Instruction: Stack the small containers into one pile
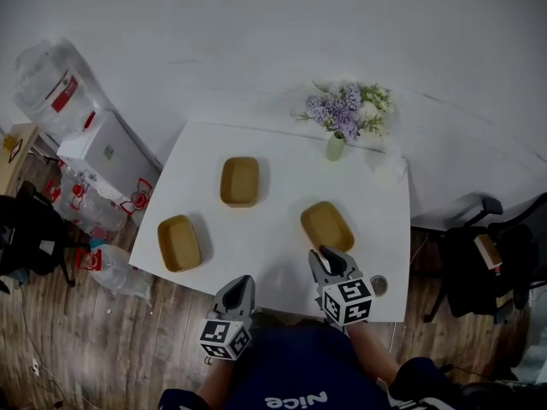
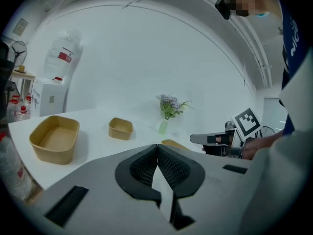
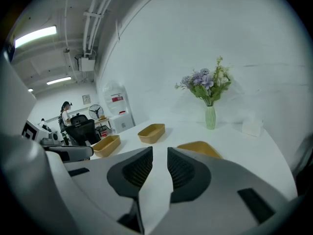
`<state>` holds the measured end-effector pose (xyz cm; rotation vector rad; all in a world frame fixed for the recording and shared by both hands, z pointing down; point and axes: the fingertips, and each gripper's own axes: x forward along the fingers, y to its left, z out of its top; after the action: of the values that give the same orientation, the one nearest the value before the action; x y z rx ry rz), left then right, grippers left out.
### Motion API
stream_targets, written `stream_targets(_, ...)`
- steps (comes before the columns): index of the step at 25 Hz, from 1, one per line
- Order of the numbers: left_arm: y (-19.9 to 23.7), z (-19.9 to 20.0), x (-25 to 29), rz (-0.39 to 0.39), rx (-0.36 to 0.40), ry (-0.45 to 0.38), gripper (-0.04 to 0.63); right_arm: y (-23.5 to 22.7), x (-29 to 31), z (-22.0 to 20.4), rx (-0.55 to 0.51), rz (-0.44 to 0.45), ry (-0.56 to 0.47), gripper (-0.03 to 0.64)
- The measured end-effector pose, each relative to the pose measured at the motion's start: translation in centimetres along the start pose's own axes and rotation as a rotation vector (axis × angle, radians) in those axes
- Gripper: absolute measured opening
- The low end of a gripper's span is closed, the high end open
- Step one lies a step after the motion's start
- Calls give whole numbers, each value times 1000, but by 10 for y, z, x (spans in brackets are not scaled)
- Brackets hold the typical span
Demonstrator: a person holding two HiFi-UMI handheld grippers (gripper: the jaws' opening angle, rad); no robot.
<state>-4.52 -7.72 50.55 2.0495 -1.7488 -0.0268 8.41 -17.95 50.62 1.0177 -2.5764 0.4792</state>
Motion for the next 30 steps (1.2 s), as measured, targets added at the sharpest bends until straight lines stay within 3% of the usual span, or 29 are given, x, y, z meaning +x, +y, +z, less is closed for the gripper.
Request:
stream_targets(3,19,8,0,-15,6,7,20,13,27,12,-54,-11,27,118)
stream_targets(7,47,15,-5,-18,4,9,20,35,60,28,0,20,34,144)
stream_targets(19,102,39,-8,-77,53,18,20,52,155,73,11,-41,33,144)
stream_targets(30,133,45,2,-122,17,57,20,38,232,100,27,-108,93,144)
